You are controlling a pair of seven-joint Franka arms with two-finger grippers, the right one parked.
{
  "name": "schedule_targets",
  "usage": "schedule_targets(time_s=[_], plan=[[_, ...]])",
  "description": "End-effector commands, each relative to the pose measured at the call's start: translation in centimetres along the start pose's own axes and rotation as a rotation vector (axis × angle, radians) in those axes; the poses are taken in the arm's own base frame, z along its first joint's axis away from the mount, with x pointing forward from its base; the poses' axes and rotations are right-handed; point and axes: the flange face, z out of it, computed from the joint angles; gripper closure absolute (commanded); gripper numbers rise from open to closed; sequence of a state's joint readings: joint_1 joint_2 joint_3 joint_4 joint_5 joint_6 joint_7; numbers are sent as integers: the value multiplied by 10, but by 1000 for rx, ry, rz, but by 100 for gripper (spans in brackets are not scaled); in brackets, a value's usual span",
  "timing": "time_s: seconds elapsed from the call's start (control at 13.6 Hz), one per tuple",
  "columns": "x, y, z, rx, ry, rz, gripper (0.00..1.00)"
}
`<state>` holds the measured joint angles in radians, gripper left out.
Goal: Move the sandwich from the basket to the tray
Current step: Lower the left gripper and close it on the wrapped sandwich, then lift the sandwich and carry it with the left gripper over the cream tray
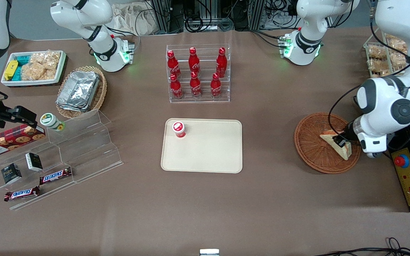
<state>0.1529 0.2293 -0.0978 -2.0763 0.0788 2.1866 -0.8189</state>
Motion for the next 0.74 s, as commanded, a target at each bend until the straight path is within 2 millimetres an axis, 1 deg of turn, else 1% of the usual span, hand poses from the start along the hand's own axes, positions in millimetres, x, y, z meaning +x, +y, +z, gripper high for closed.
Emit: schedule_targets(time_s=[0.0,0.07,0.15,0.22,0.29,0.37,0.44,0.51,0.66], plan=[[-1,23,-71,21,-32,56,100],[-9,33,-103,-7,-58,87,100],[-21,44,-134,-12,-80,138,100],[-35,54,-157,-5,-90,194,100],[-55,71,-183,-20,-86,261,100],[-78,90,-200,-33,-77,306,100],[-106,114,-204,-45,-84,364,100],[-133,132,-202,-49,-85,429,100],[-184,173,-181,-71,-109,537,100]])
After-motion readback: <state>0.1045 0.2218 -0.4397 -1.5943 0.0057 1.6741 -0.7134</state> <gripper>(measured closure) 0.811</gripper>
